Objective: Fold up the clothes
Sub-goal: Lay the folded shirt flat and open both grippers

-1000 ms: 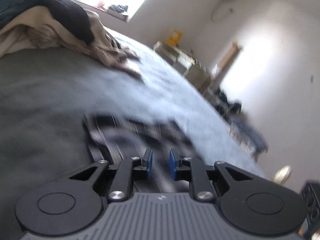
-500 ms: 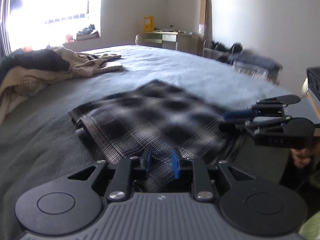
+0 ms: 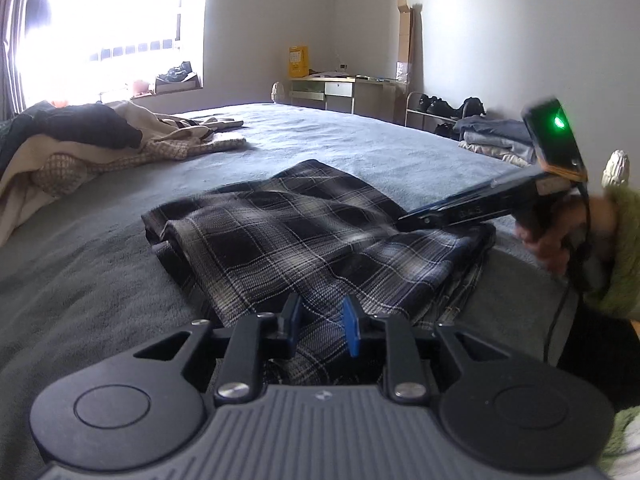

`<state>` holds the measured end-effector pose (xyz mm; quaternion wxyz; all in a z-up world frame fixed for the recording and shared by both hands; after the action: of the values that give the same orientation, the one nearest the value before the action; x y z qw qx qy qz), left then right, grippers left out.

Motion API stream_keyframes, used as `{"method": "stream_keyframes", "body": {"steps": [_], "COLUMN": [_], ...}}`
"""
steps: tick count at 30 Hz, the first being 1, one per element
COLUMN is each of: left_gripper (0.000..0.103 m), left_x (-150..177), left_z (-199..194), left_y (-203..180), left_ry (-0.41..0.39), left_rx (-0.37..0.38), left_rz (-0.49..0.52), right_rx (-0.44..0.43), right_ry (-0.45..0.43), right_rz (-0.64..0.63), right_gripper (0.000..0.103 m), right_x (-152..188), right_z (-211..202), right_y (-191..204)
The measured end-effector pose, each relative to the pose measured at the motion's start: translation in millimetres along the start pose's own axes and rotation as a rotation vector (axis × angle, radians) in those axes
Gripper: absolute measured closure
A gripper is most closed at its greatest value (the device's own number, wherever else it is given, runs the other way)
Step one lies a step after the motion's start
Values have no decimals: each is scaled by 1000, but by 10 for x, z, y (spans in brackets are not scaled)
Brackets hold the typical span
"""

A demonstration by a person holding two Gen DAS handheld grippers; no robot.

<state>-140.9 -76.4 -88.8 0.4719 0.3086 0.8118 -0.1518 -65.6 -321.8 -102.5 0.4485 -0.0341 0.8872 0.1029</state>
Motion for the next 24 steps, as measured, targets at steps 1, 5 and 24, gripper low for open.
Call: {"method": "stream_keyframes", "body": {"steps": [1, 5, 24], "left_gripper": [80, 80, 80], "left_x": [6, 28, 92], "left_z": [-1, -4, 15], "left_y": [2, 15, 94], "left_ry": [-3, -16, -57], "left_rx": [0, 3, 50], "left_rz": [-2, -11, -50], "right_rx": [-7, 1, -87], "right_ry": [-7, -30, 109], "right_rz": [19, -1, -103], "right_gripper": [85, 84, 91], "right_x": [-3, -315, -1072], "right_z": [-46, -137, 1101], "right_y": [-56, -65, 87]}}
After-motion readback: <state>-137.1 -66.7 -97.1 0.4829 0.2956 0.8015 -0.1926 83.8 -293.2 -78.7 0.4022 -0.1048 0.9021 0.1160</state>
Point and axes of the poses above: each gripper's, at about its wrist camera, not at the fingertips, and z roughly the way its jaws point, y to its left, x to its underside, the point moved 5 cm from there along z, roughly the way its jaws point, and after that the axes turned 3 degrees about z, right-handed, at the moved point
